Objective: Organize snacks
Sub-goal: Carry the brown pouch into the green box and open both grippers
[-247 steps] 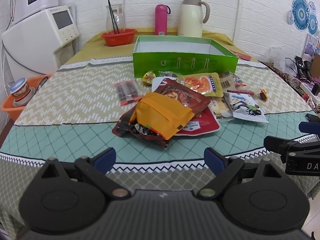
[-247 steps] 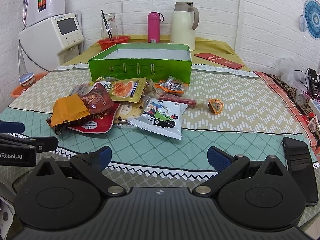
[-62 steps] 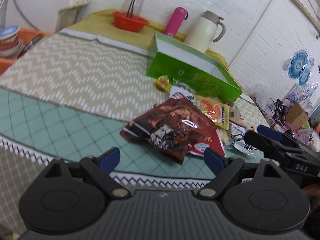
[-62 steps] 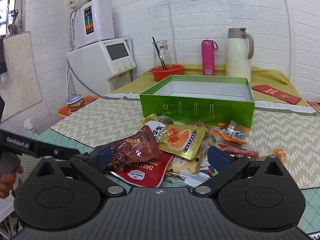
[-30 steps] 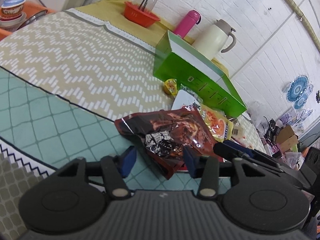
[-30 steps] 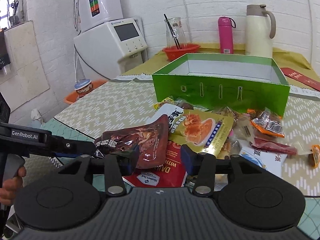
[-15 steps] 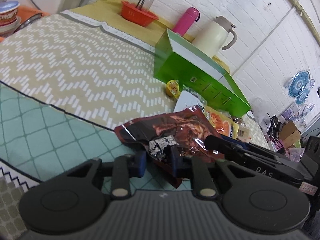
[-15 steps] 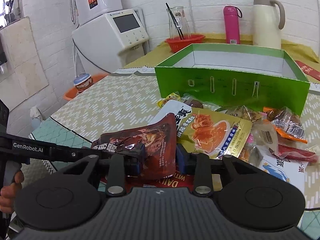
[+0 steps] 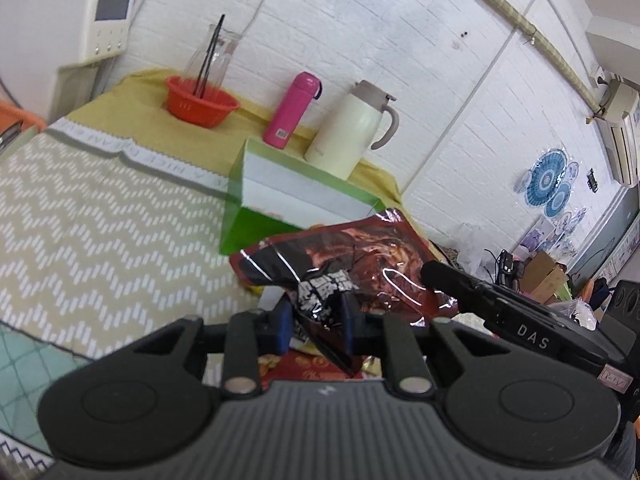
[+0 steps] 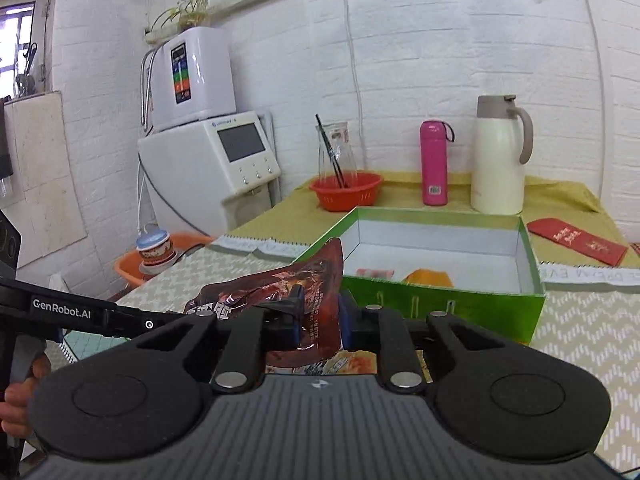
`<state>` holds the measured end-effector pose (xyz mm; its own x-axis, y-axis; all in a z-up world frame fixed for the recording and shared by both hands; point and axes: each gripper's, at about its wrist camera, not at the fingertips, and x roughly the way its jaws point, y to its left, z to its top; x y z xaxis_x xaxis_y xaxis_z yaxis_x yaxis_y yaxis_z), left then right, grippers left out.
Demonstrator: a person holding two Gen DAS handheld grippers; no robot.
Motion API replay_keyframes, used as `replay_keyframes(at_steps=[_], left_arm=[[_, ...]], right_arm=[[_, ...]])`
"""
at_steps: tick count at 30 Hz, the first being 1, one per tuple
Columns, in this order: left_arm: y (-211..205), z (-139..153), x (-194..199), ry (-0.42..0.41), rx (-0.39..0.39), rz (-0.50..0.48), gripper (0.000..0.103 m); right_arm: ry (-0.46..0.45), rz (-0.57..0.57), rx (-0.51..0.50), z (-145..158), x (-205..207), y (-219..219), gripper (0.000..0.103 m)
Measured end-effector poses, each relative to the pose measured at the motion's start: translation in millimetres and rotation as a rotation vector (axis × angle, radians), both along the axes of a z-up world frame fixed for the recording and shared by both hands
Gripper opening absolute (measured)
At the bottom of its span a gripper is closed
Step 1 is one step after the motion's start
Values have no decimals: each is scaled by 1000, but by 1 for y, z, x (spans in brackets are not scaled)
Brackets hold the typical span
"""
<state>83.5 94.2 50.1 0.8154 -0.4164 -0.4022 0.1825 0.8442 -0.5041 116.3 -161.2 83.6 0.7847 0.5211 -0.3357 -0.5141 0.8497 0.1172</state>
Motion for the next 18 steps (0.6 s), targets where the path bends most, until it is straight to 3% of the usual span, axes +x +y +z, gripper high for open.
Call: replay_keyframes(at_steps=[9, 18], left_arm=[[-33, 37, 68, -35, 4, -78, 16], [-64, 31, 139, 26, -1, -162, 16]], right_arm=[[-46, -123, 33, 27, 40, -32, 33], [-4, -230, 61, 15, 78, -65, 33]])
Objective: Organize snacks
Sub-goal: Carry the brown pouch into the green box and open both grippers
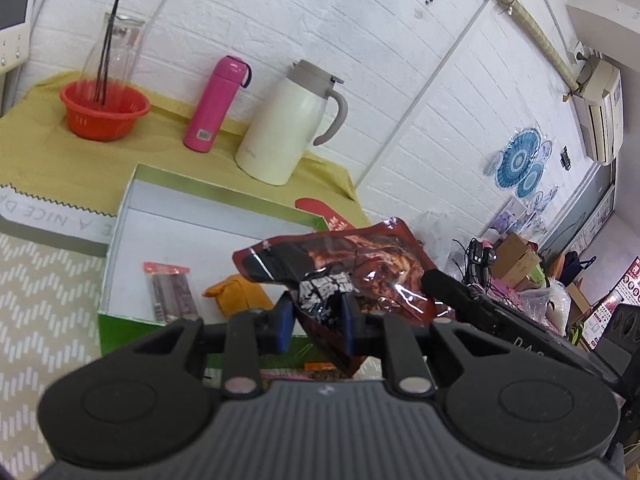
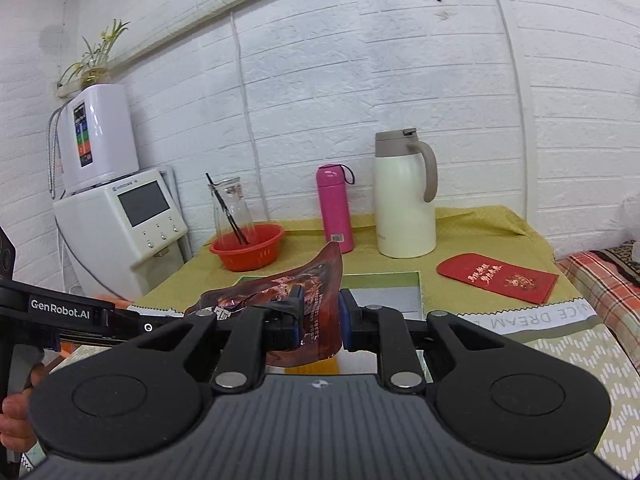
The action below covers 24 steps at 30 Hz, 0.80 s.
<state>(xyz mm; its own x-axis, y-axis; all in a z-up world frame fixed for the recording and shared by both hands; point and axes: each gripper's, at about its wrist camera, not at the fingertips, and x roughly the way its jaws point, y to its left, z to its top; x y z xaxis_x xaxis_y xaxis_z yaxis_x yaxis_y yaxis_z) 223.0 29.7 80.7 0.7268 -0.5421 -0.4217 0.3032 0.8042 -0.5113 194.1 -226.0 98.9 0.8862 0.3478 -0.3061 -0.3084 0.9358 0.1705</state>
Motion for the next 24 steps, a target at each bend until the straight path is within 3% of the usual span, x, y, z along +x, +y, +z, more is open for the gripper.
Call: replay_keyframes(at_steps=[8, 19, 21, 22, 23, 24], left_arm=[[-14, -24, 44, 68, 22, -12, 16], [-17, -44, 73, 114, 46, -13, 16], [-17, -45, 74, 109, 46, -16, 17], [-17, -44, 73, 104, 50, -2, 23], [-16, -43, 71, 89, 55, 14, 49], [-15, -41, 67, 64, 61, 36, 60]], right_arm=[[87, -31, 48, -26, 35, -14, 33], [143, -41, 51, -46, 63, -13, 35], [145, -35, 41, -48, 65, -12, 43], [148, -36, 30, -48, 66, -11, 50], [148, -37, 13, -48, 66, -10, 59], [137, -40, -1, -48, 64, -8, 90]])
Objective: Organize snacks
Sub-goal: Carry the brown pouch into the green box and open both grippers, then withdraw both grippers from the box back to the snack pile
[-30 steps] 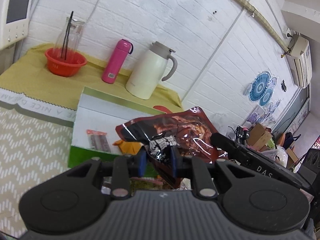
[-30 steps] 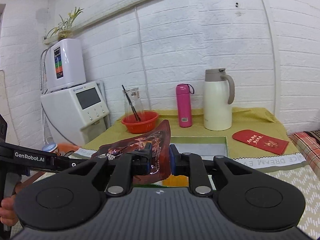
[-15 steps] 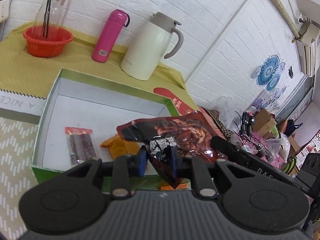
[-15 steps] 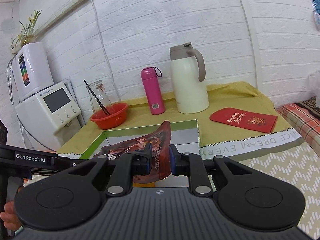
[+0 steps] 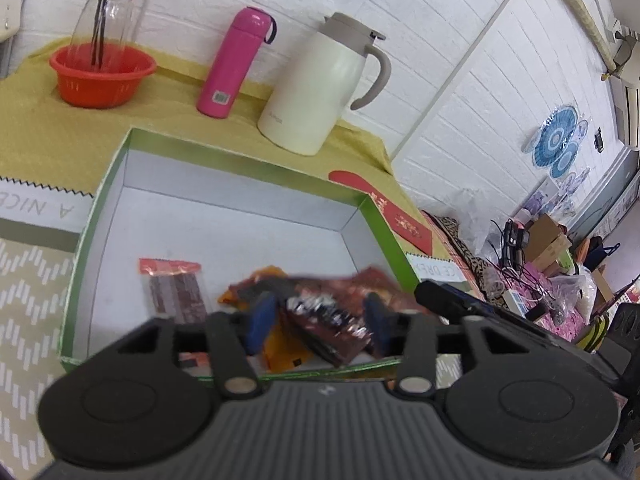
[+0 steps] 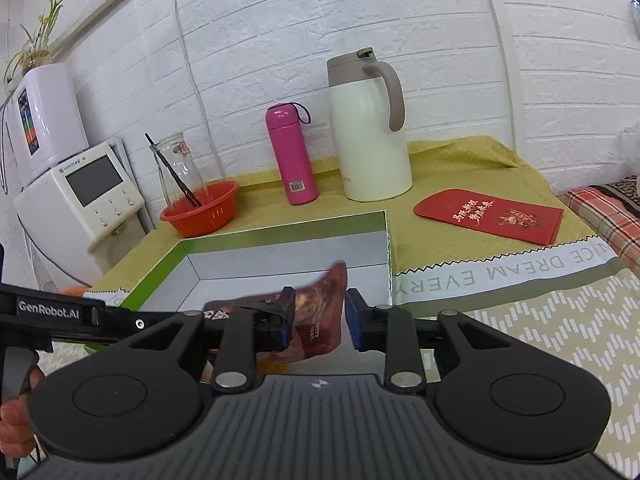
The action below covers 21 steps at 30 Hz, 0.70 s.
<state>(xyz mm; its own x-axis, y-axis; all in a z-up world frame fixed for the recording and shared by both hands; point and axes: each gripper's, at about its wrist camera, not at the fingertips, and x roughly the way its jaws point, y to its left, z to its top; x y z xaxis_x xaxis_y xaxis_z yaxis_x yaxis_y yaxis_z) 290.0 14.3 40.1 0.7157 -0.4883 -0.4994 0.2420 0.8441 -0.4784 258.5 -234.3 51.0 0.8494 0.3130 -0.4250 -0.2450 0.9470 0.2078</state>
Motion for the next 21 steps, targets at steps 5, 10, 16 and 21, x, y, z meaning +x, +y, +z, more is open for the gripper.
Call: replay_keyframes(at_steps=[5, 10, 16, 21], left_arm=[[-3, 12, -14, -99, 122, 96, 72], [3, 16, -21, -109, 176, 169, 91], [7, 25, -37, -139, 177, 185, 91], [5, 36, -55, -164, 188, 182, 91]], right_arm=[[-97, 24, -55, 6, -14, 7, 103], [-87, 29, -77, 10, -19, 10, 103], [-82, 27, -76, 16, -33, 10, 103], [-101, 26, -79, 26, -50, 9, 103]])
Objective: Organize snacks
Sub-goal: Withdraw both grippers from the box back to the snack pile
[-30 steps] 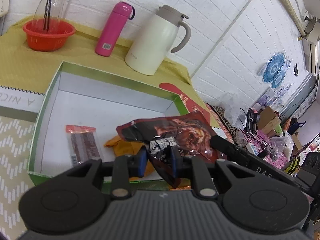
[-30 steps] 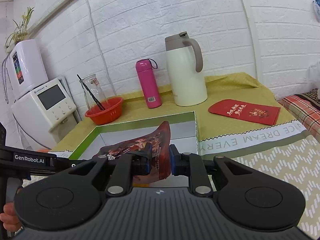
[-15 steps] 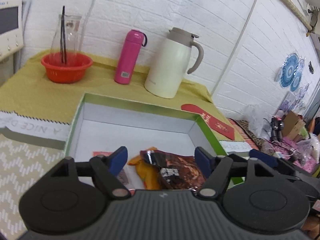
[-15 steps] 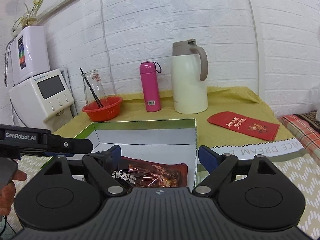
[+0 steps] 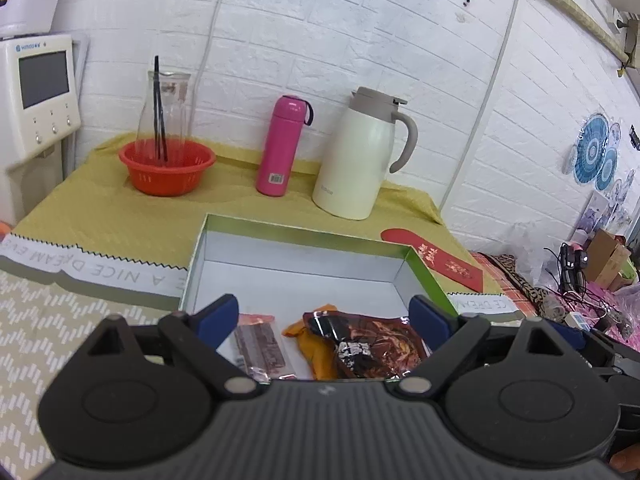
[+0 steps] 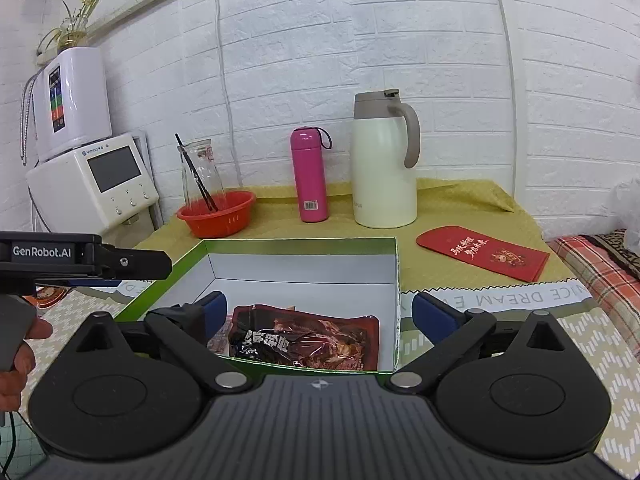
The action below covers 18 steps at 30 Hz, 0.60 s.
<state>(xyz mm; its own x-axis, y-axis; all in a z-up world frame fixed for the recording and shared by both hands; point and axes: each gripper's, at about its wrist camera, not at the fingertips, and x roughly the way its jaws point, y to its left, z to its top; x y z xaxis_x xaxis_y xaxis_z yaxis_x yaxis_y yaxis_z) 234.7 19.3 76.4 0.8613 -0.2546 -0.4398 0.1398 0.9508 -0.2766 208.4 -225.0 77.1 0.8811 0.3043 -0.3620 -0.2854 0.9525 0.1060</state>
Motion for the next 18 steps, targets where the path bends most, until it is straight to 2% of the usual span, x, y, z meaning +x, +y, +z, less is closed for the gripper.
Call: replay_keyframes(at_steps=[4, 10, 15, 18], left_arm=[[-3, 7, -18, -21, 28, 1, 91], [-4, 15, -54, -60, 27, -23, 91], [3, 16, -92, -94, -1, -58, 91], [8, 6, -110, -70, -14, -86, 91]], right_arm=[[-19, 4, -8, 9, -17, 1, 103], [-32, 29, -17, 20, -52, 1, 103], [15, 35, -23, 16, -86, -2, 103], [48, 30, 10, 4, -109, -6, 103]])
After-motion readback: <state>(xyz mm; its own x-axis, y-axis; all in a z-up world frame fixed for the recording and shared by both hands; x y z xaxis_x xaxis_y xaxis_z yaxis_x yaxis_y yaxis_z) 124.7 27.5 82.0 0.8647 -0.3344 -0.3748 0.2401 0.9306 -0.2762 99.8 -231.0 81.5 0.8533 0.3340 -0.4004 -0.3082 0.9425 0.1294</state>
